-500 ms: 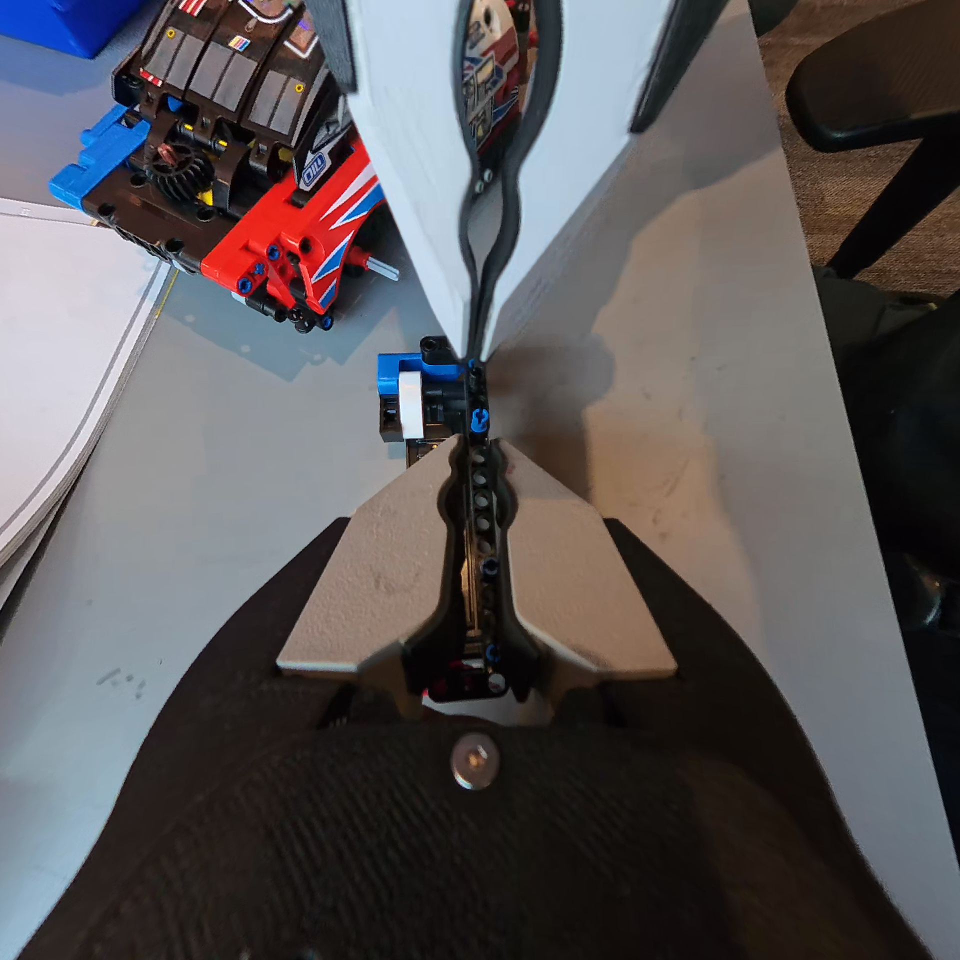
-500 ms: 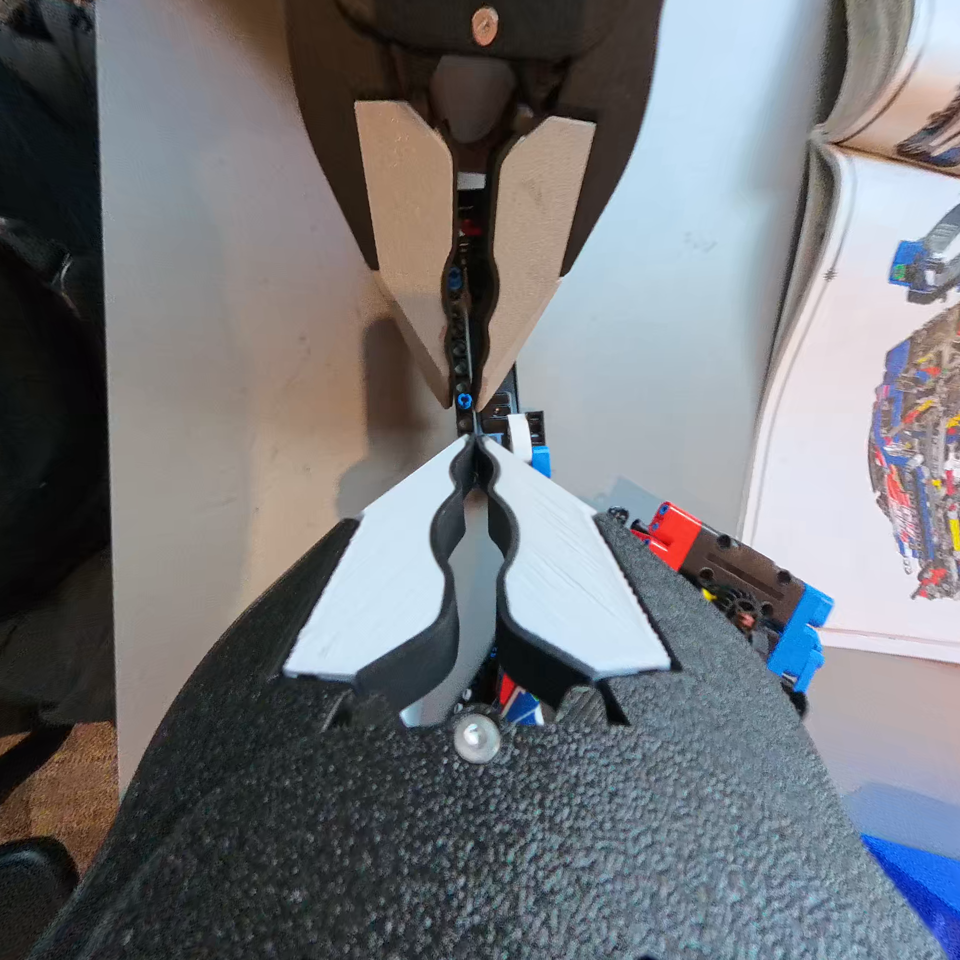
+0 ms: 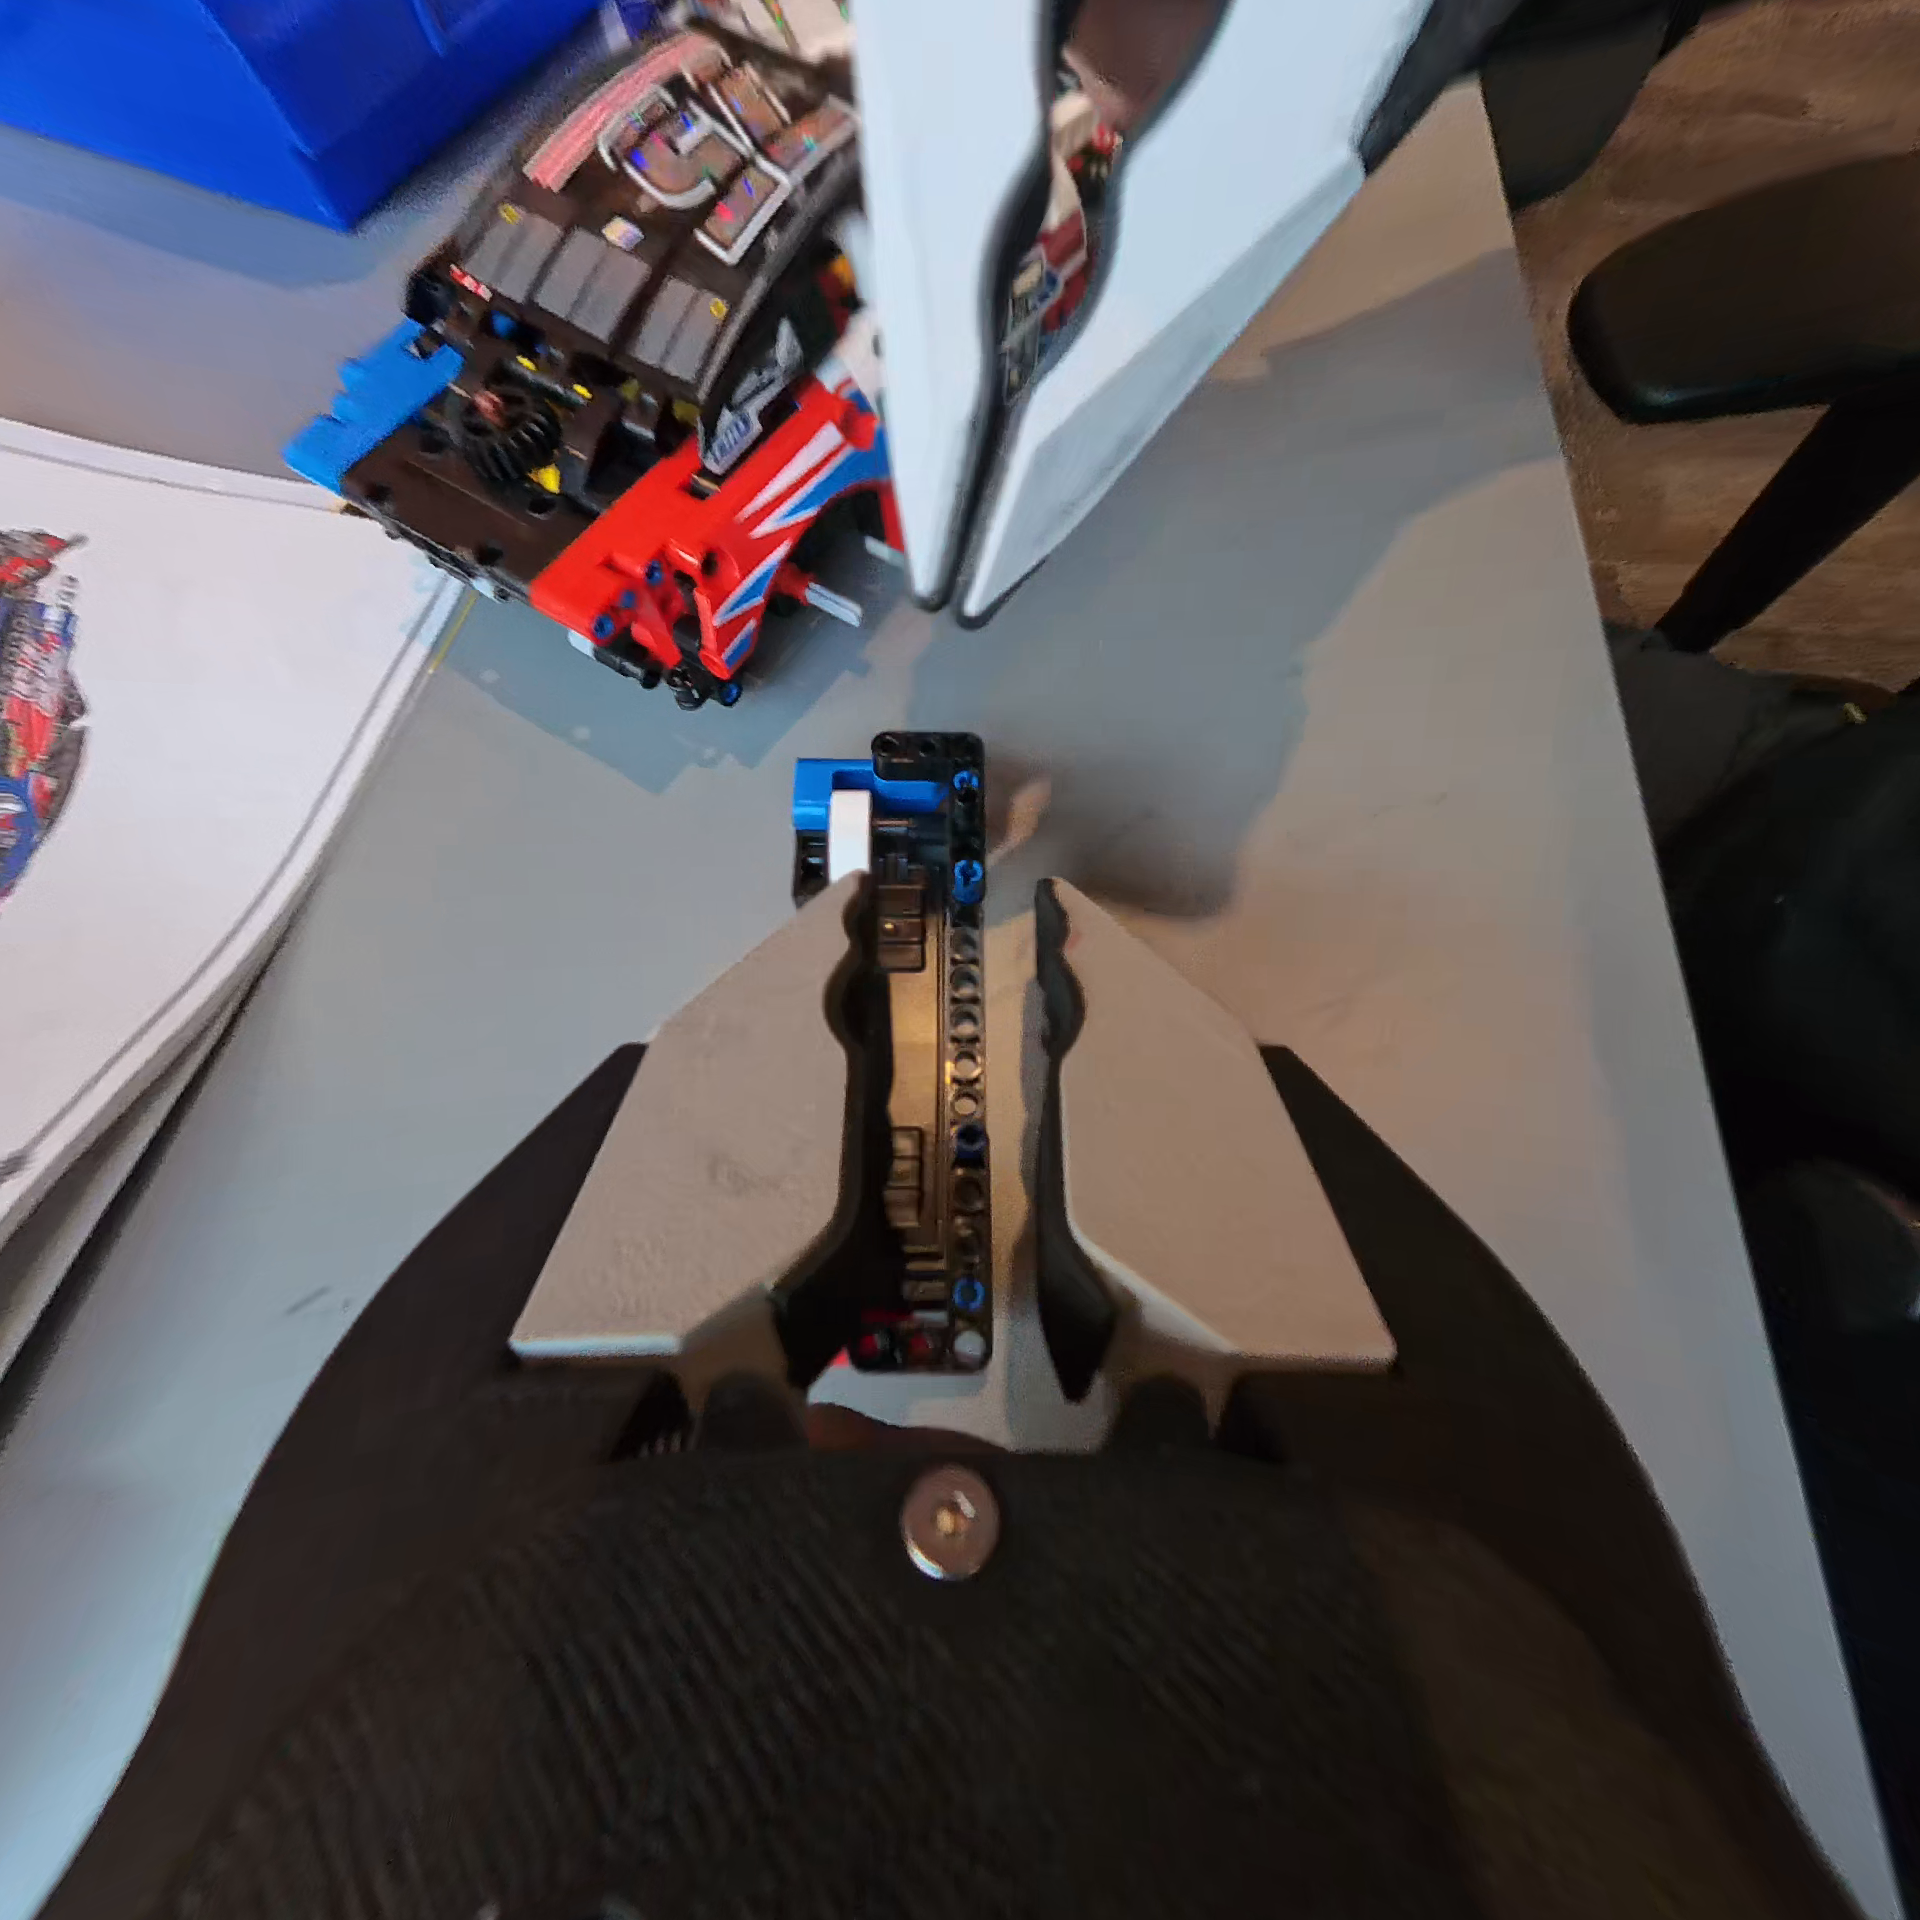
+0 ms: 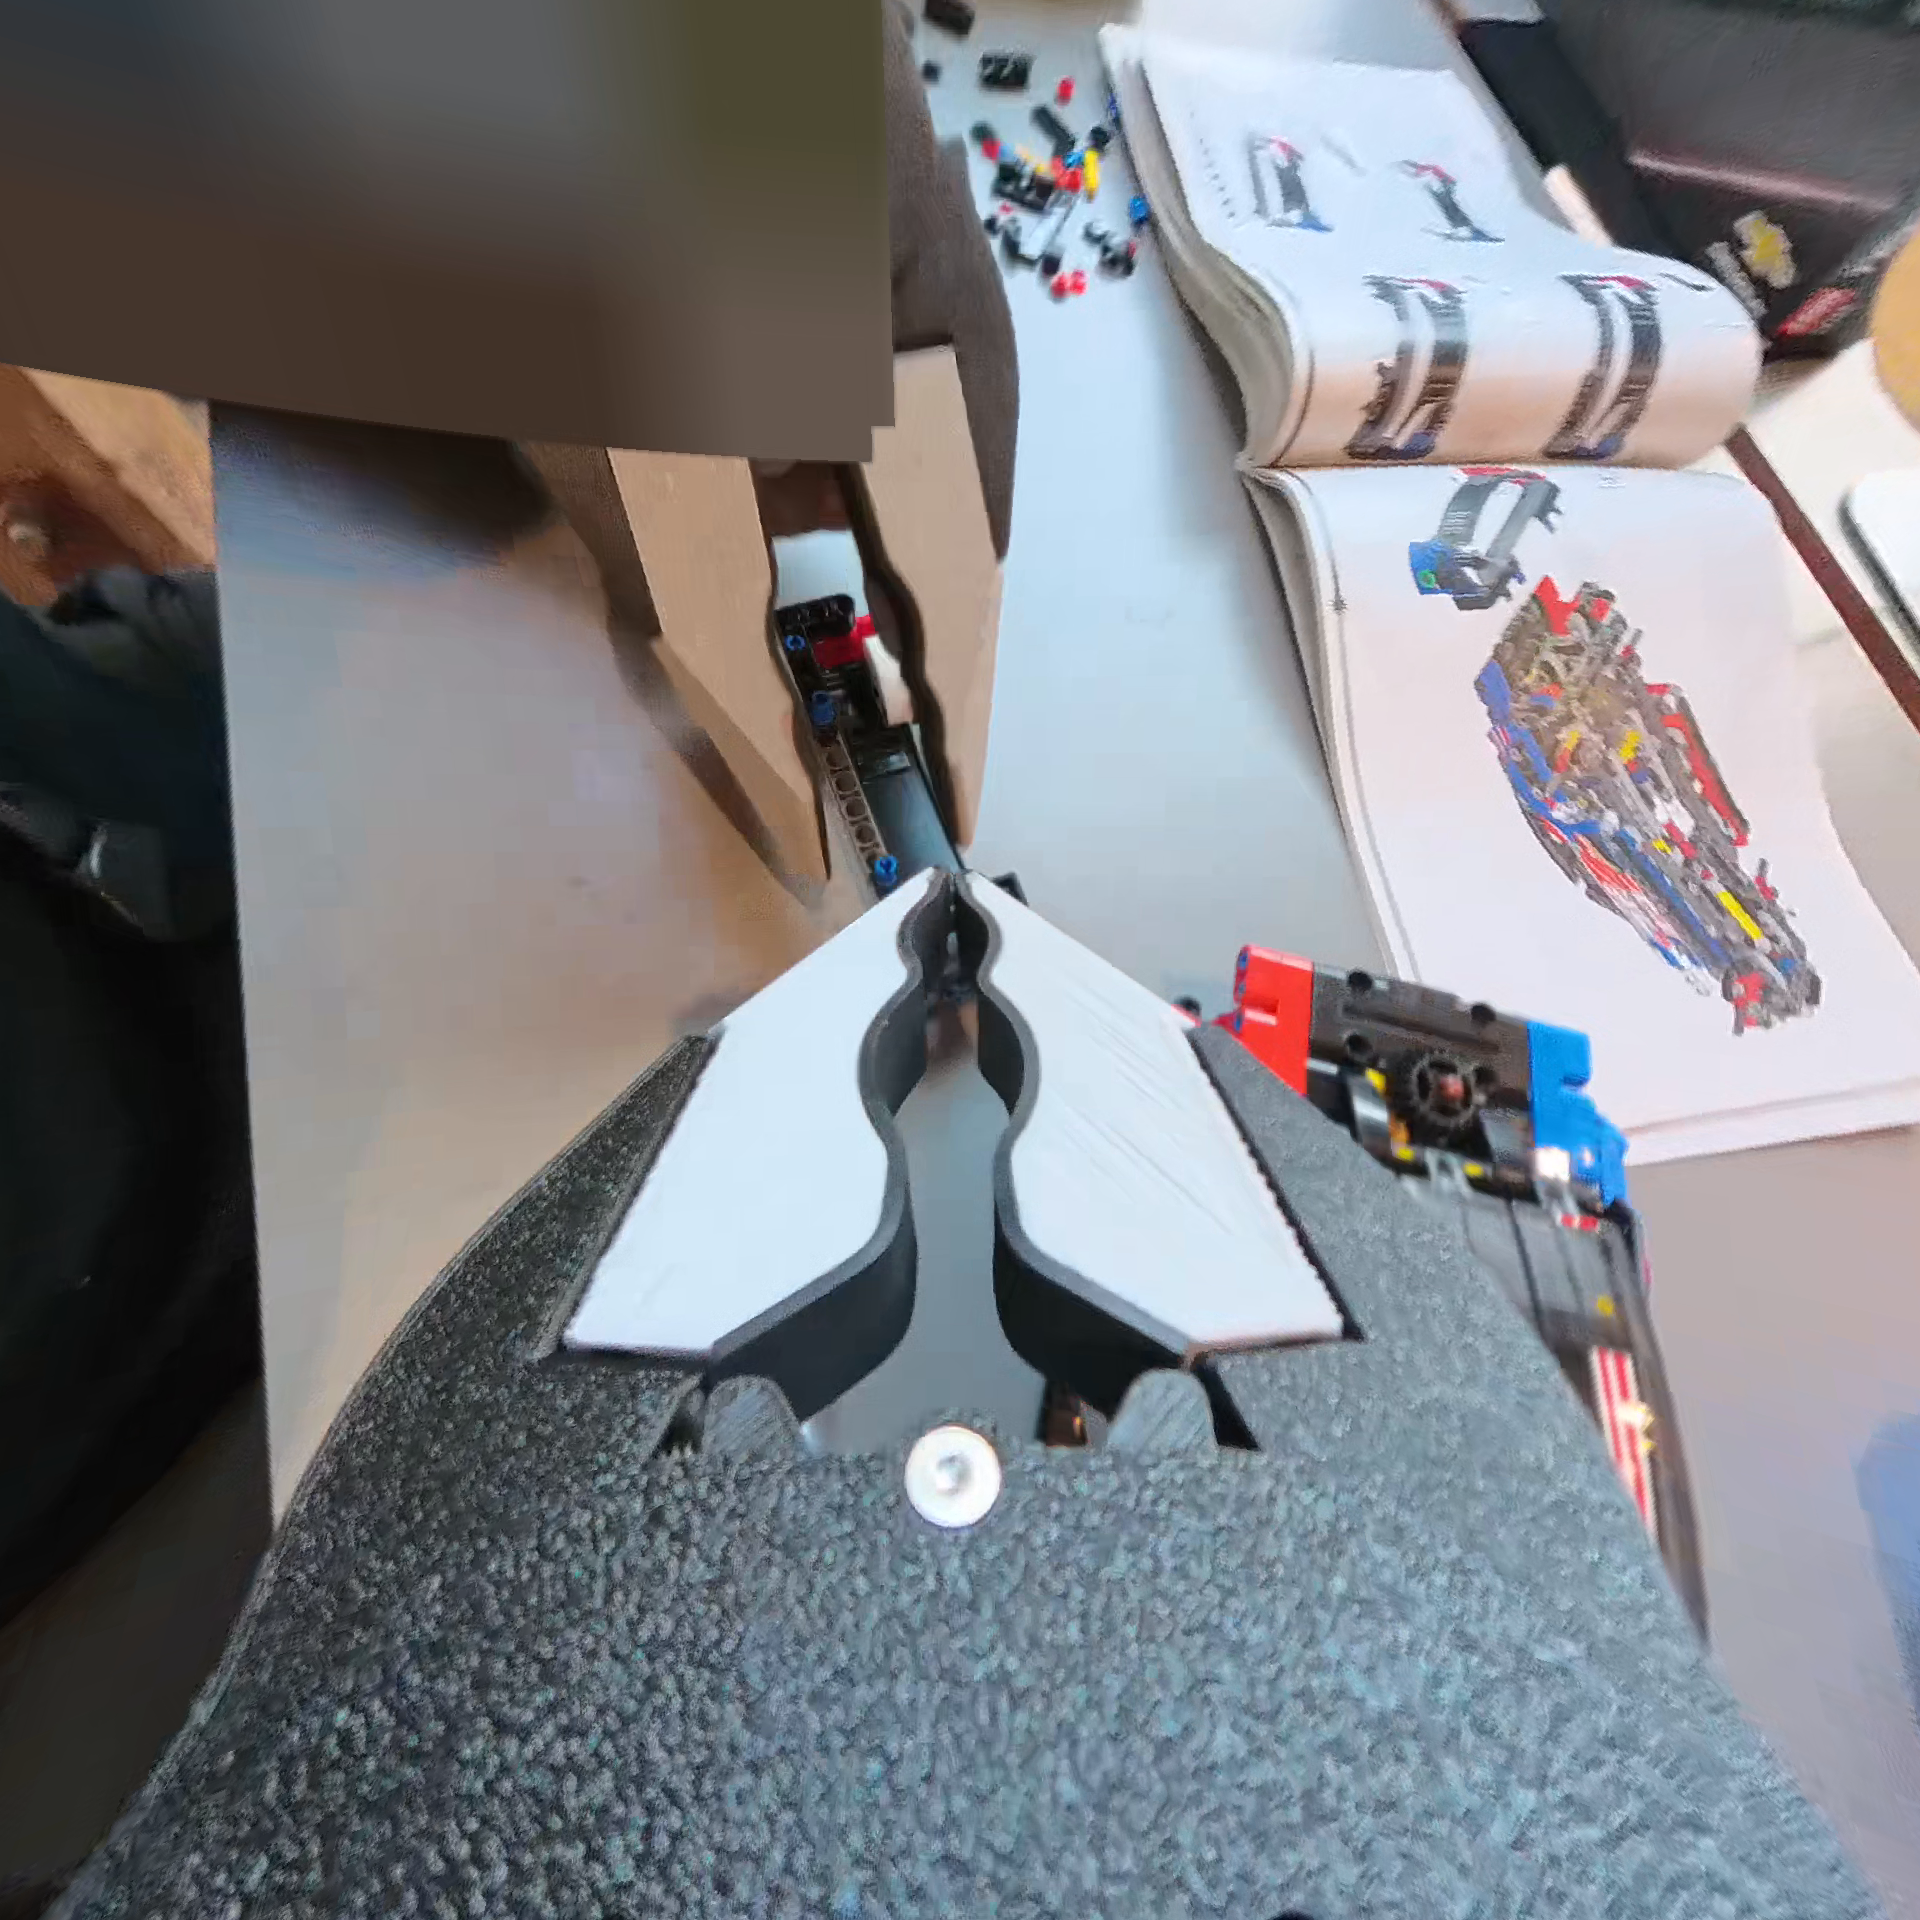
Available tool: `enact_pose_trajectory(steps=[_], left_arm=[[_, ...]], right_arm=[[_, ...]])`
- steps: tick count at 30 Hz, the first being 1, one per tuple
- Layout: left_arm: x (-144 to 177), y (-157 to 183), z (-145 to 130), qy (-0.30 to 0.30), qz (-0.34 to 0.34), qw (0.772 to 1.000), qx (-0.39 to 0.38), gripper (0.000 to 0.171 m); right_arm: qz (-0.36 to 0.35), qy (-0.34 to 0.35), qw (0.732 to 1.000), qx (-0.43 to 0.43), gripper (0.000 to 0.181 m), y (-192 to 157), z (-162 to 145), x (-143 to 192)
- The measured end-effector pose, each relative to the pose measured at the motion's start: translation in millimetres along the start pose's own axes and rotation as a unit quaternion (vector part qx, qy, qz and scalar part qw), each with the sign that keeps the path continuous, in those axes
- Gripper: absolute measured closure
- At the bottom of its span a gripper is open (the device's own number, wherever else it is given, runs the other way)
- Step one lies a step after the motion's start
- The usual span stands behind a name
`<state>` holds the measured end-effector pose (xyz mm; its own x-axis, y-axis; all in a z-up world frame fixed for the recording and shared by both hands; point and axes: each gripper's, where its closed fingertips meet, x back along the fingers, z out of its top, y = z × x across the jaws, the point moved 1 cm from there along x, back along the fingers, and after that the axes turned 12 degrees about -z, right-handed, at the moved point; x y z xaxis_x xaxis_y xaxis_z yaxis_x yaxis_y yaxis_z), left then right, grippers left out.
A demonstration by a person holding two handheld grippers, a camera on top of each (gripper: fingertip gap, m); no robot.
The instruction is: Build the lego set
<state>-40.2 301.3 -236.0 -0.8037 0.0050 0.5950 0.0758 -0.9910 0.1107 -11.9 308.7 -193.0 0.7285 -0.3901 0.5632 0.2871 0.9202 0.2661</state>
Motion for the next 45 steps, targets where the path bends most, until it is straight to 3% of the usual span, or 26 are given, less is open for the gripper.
enact_pose_trajectory(steps=[3, 6, 11, 13, 16, 19, 25, 31, 35, 41, 45], left_arm=[[29, 0, 14, 0.032, 0.016, 0.999, 0.008, 0.135], [82, -3, 12, 0.049, 0.067, 0.996, 0.022, 0.140], [133, -10, -58, -0.039, 0.138, 0.984, 0.106, 0.146], [135, -9, -74, -0.051, 0.147, 0.979, 0.133, 0.151], [119, -8, -70, -0.050, 0.124, 0.985, 0.109, 0.162], [102, -21, -80, -0.125, 0.110, 0.983, 0.078, 0.154], [85, -28, -96, -0.191, 0.052, 0.979, 0.048, 0.165], [80, -27, -94, -0.171, 0.040, 0.983, 0.058, 0.170], [84, -28, -94, -0.155, 0.072, 0.983, 0.059, 0.170], [88, 4, -32, 0.006, 0.115, 0.993, -0.020, 0.170], [76, 39, -9, 0.075, 0.116, 0.989, -0.043, 0.171]], right_arm=[[-0.028, 0.017, 0.999, -0.026, 0.180, -1, -8, 17], [-0.057, 0.025, 0.997, -0.039, 0.181, 1, -21, 41], [-0.084, 0.036, 0.993, -0.071, 0.181, 6, -49, 63], [-0.080, 0.047, 0.992, -0.086, 0.181, 4, -54, 64], [-0.067, 0.058, 0.993, -0.084, 0.181, -1, -55, 61], [-0.053, 0.066, 0.994, -0.073, 0.181, -8, -50, 60], [-0.045, 0.080, 0.993, -0.077, 0.181, -14, -50, 67], [-0.041, 0.084, 0.991, -0.094, 0.181, -11, -50, 66], [-0.022, 0.095, 0.990, -0.102, 0.181, -16, -35, 54], [0.019, 0.132, 0.981, -0.138, 0.181, -34, 2, 30], [0.019, 0.124, 0.979, -0.158, 0.181, -38, 1, 27]])
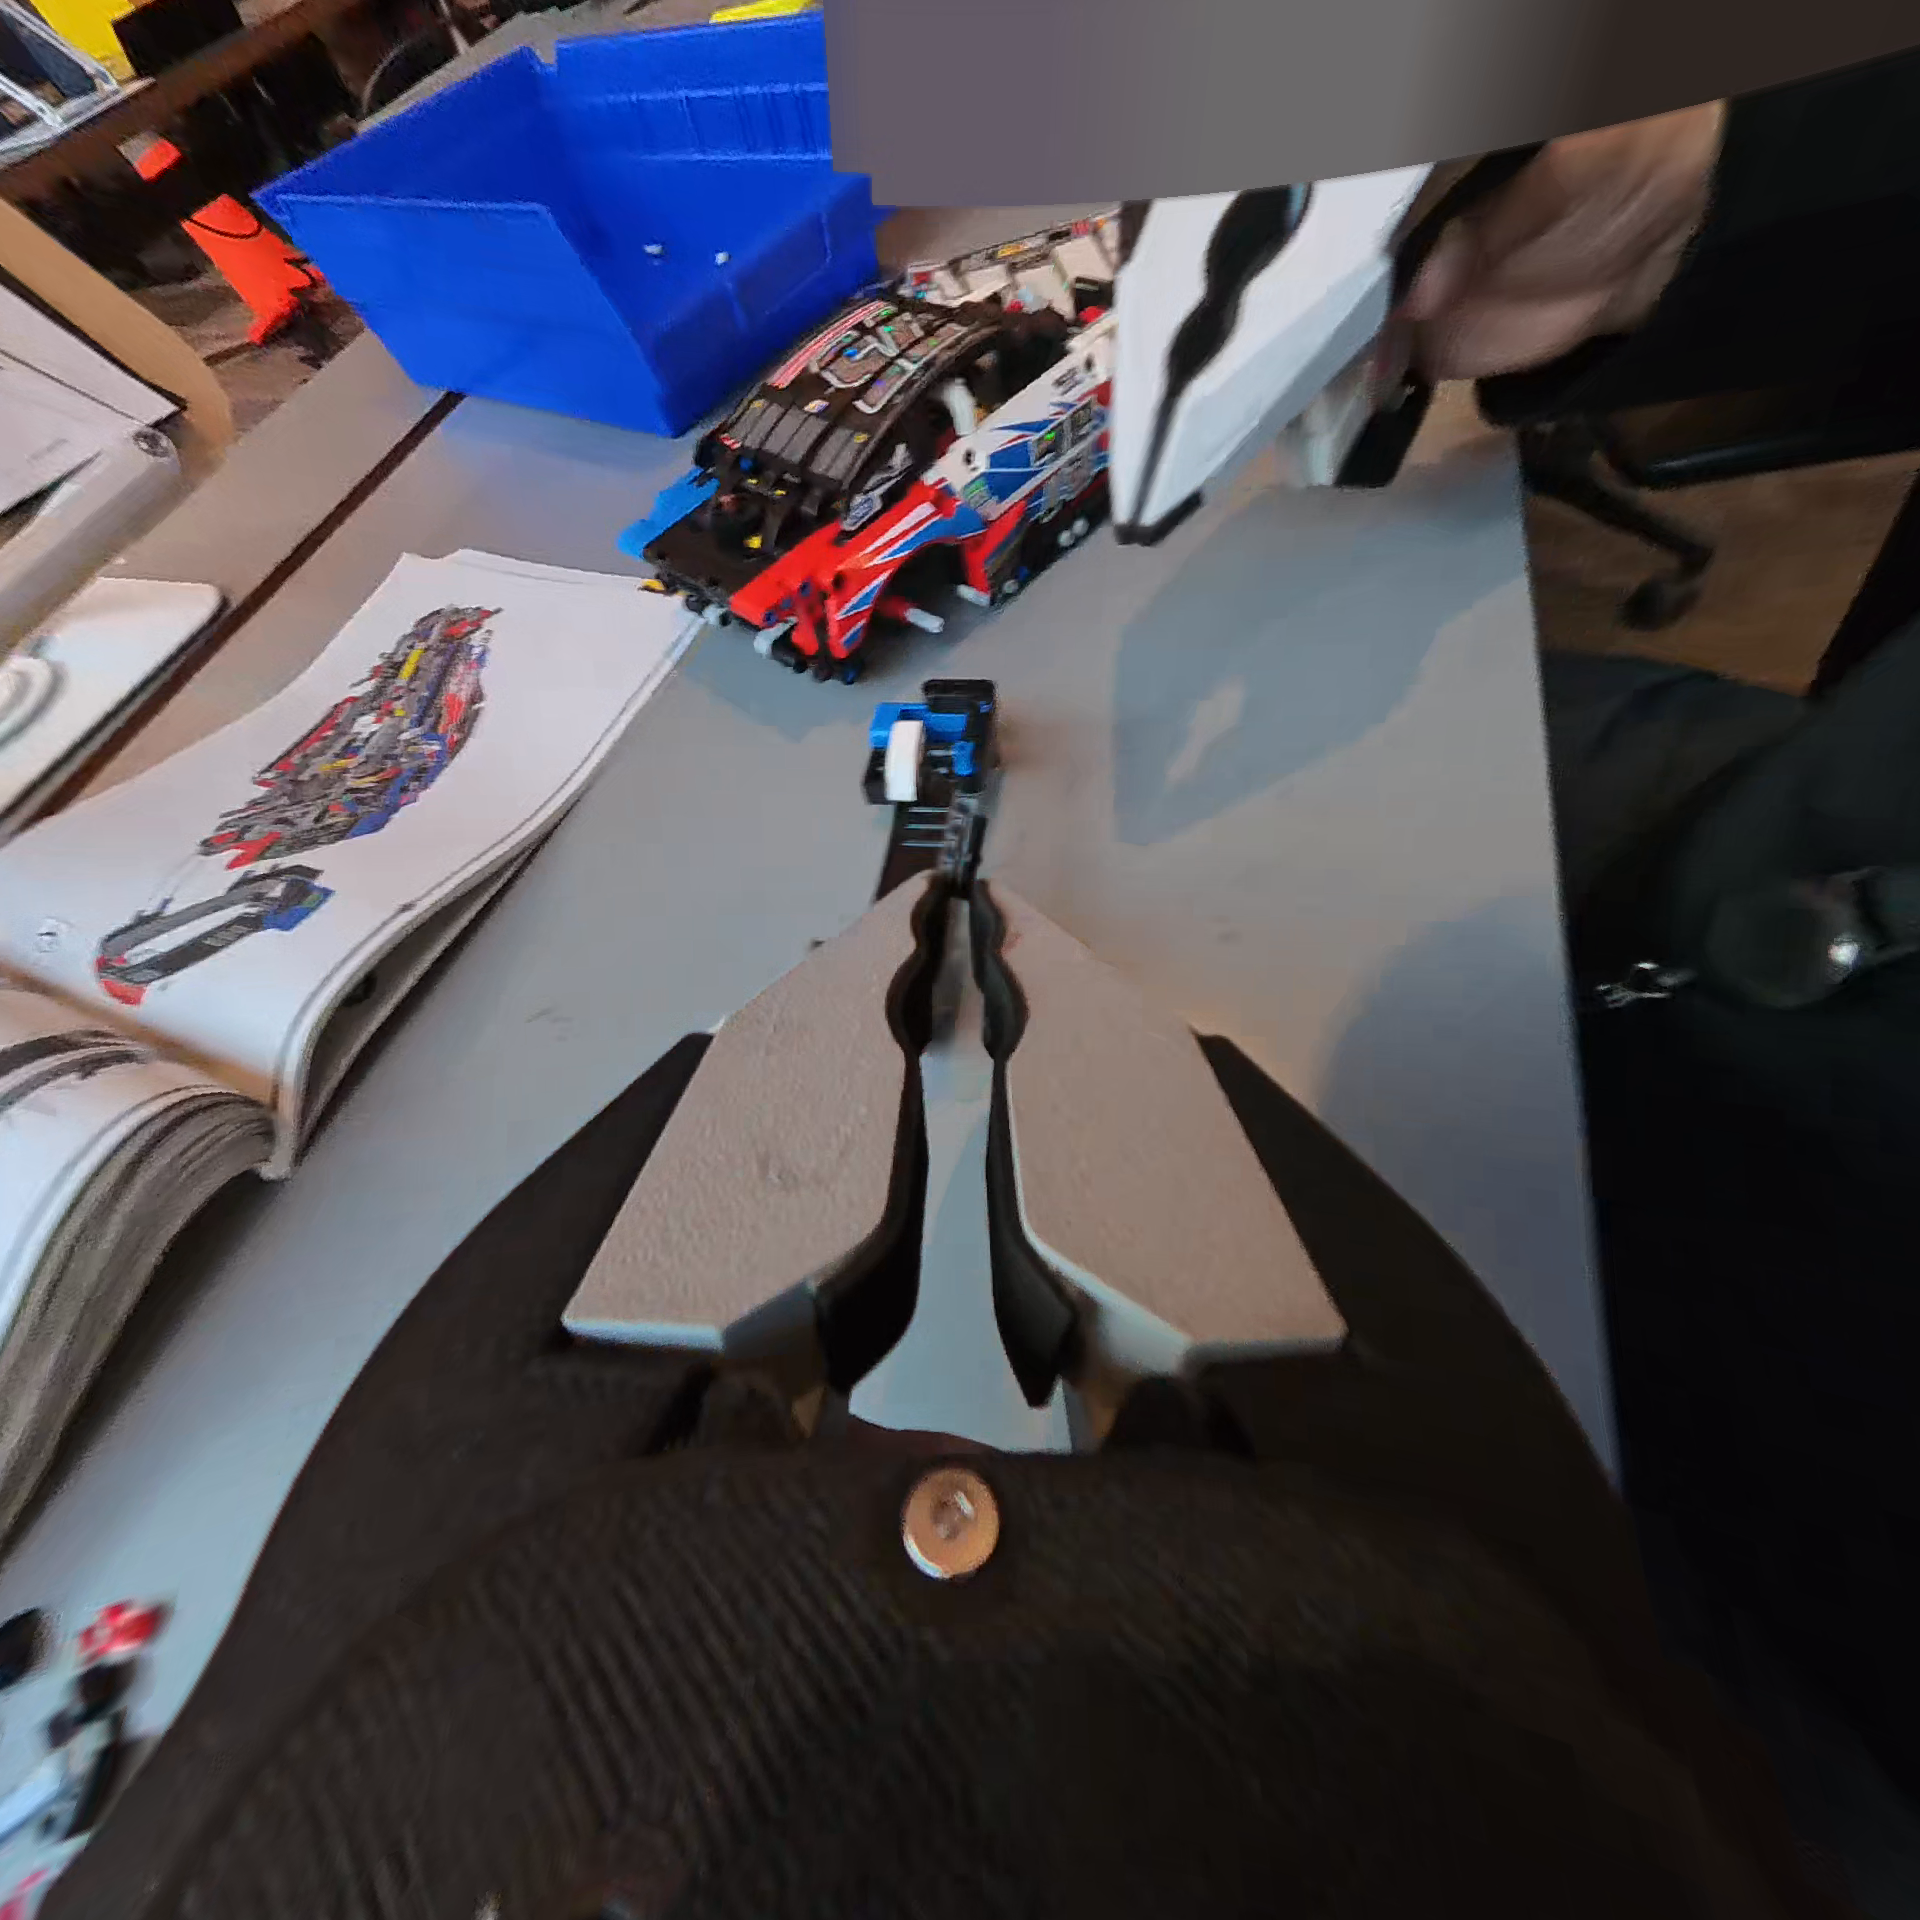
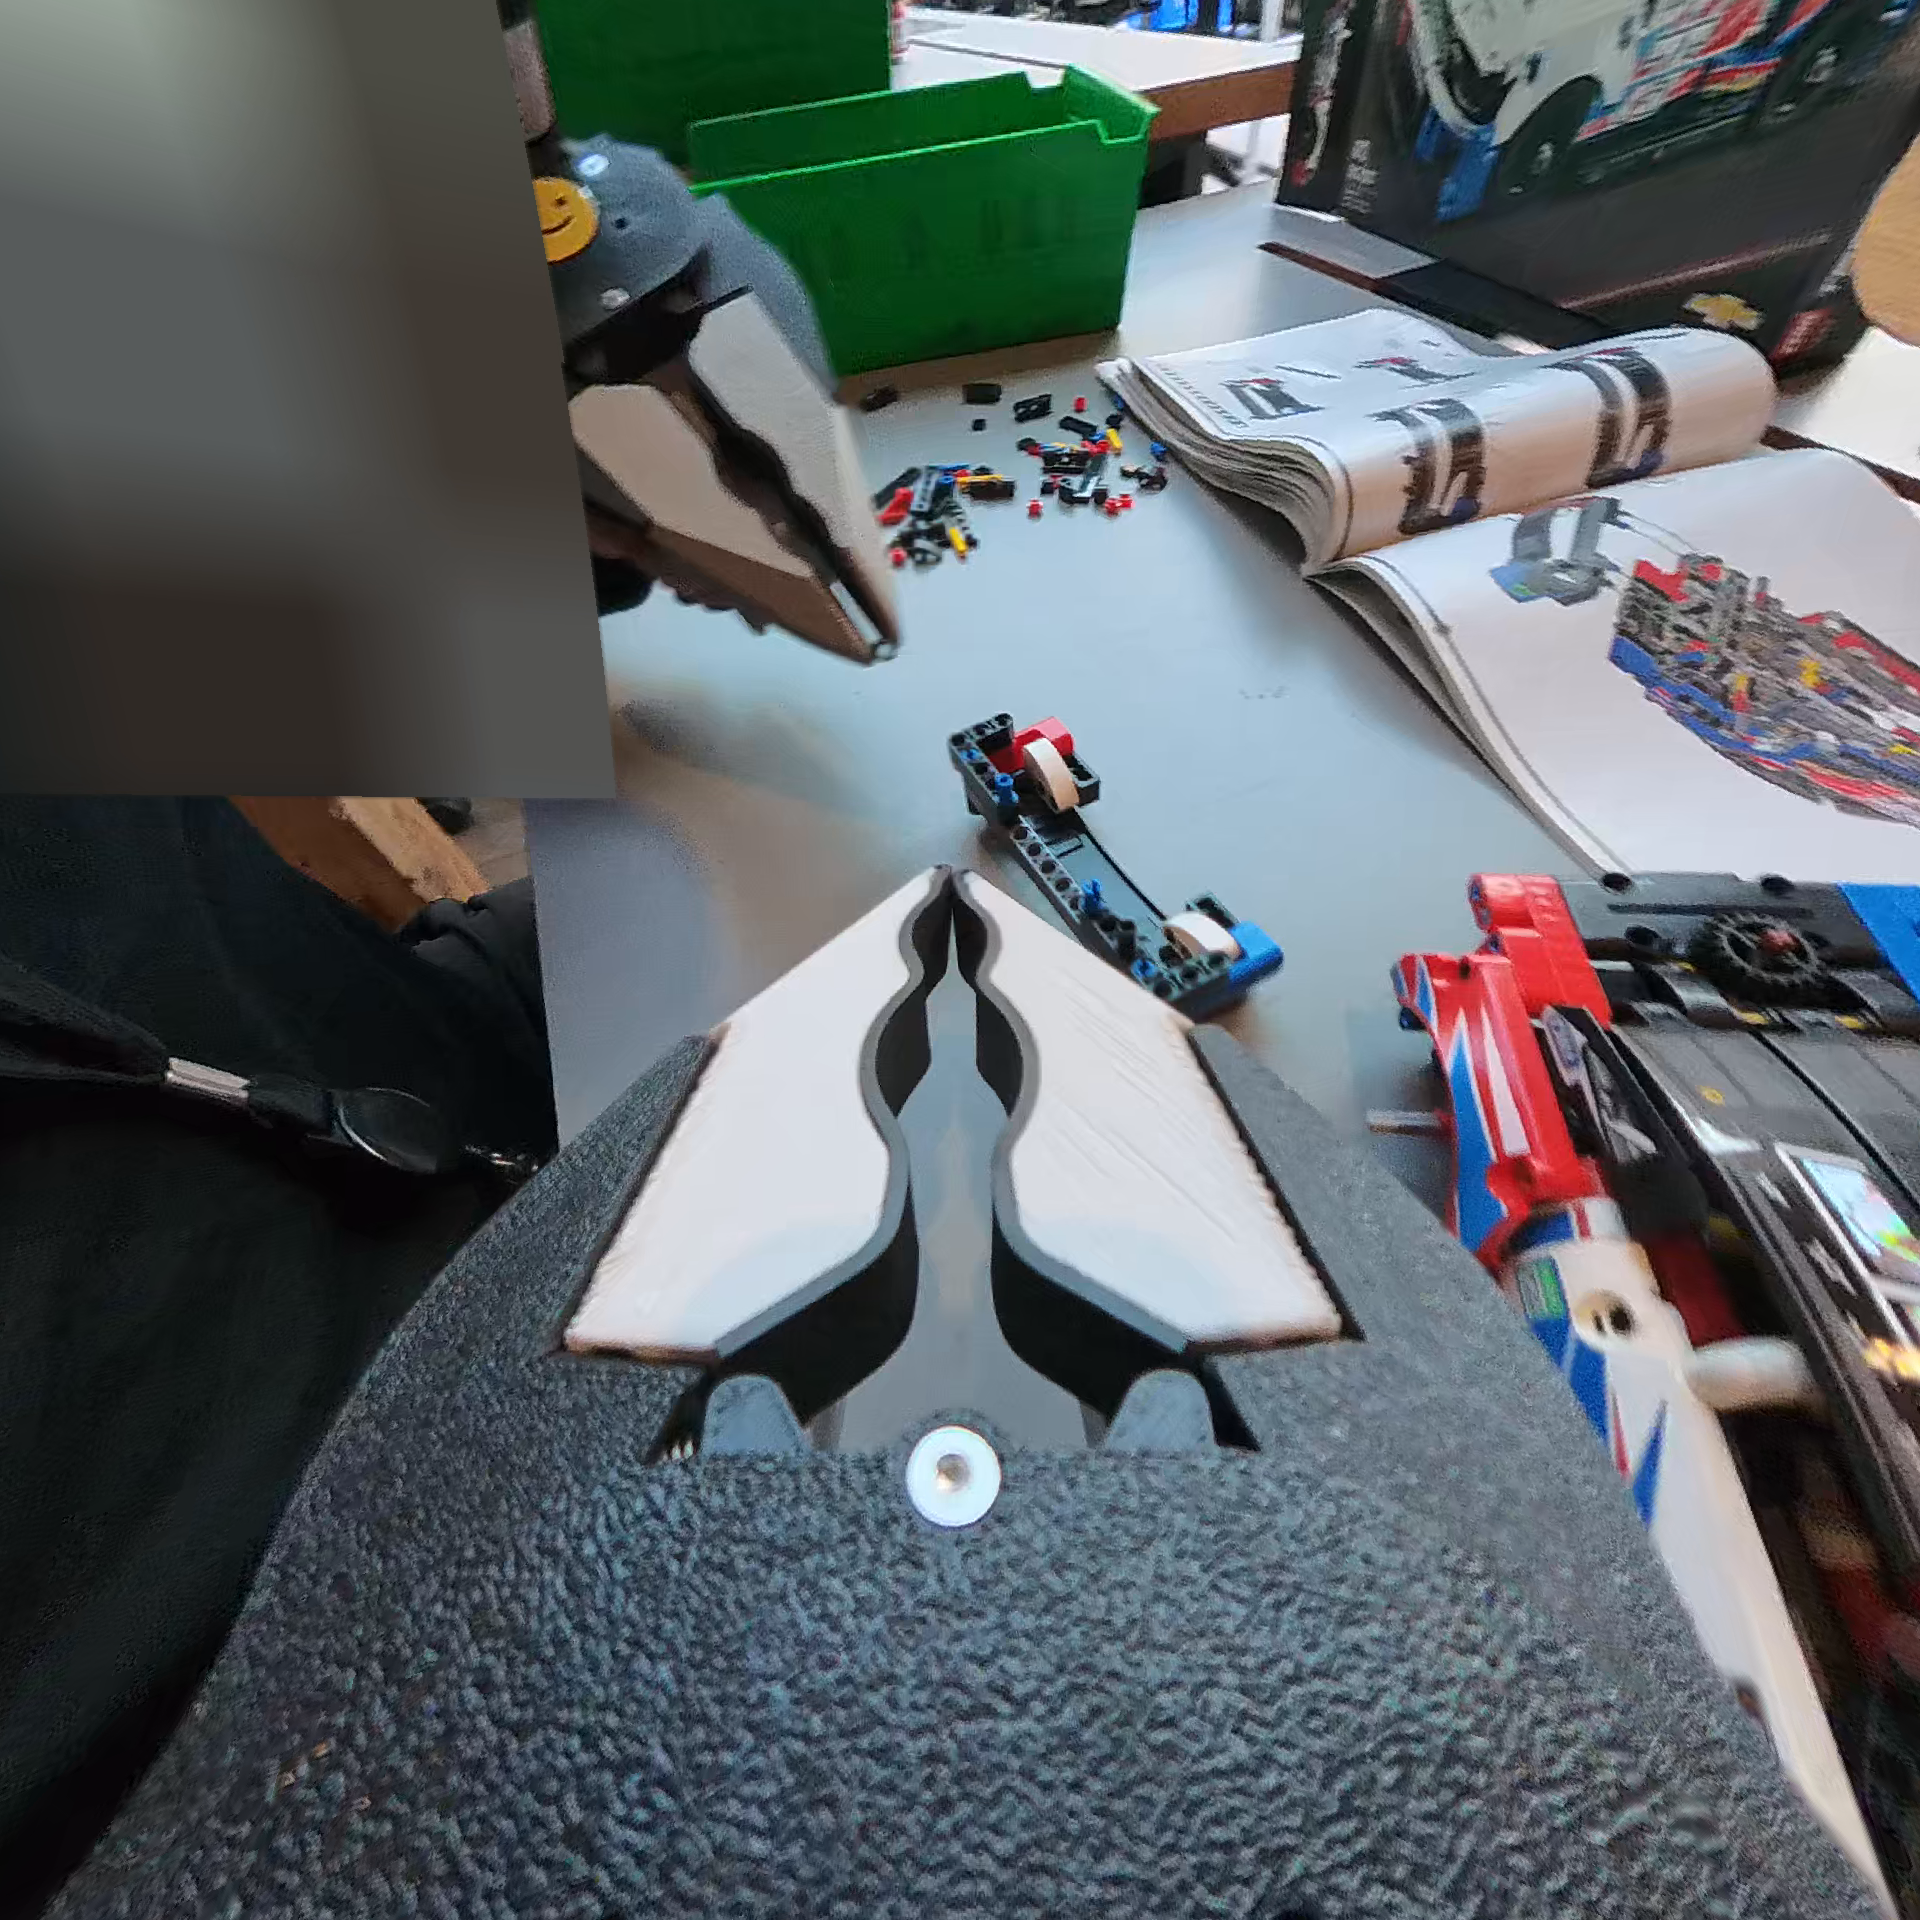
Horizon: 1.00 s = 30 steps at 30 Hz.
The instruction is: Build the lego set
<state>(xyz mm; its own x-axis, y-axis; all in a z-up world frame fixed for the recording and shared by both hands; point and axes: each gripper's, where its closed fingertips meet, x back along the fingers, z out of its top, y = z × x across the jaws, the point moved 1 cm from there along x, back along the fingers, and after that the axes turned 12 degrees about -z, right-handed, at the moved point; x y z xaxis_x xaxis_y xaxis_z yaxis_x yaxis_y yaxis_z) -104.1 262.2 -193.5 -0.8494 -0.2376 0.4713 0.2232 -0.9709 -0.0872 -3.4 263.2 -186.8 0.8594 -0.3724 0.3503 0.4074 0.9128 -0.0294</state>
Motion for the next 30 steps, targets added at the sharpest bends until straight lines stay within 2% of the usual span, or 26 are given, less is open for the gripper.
enact_pose_trajectory(steps=[4, 9, 12, 15, 18, 24, 30], left_arm=[[-7, 24, -8, 0.034, -0.015, 0.999, 0.039, 0.170], [-15, 32, -12, 0.040, -0.024, 0.997, 0.064, 0.170], [-19, 29, -16, 0.016, -0.017, 0.997, 0.080, 0.170], [-15, 16, -28, -0.033, 0.024, 0.996, 0.074, 0.170], [-7, 12, -33, -0.042, 0.025, 0.995, 0.083, 0.170], [5, 1, -64, -0.087, 0.055, 0.990, 0.096, 0.170], [13, -11, -64, -0.078, 0.076, 0.991, 0.078, 0.170]], right_arm=[[-0.053, 0.000, 0.998, -0.018, 0.181, 17, -17, 18], [-0.067, -0.007, 0.998, -0.018, 0.181, 12, -27, 22], [-0.069, -0.016, 0.997, 0.010, 0.181, 5, -29, 17], [-0.076, -0.027, 0.996, 0.031, 0.181, 5, -32, 13], [-0.076, -0.034, 0.996, 0.028, 0.180, 6, -36, 13], [-0.087, -0.037, 0.995, 0.043, 0.179, 11, -38, 13], [-0.099, -0.026, 0.991, 0.081, 0.179, 16, -34, 2]])
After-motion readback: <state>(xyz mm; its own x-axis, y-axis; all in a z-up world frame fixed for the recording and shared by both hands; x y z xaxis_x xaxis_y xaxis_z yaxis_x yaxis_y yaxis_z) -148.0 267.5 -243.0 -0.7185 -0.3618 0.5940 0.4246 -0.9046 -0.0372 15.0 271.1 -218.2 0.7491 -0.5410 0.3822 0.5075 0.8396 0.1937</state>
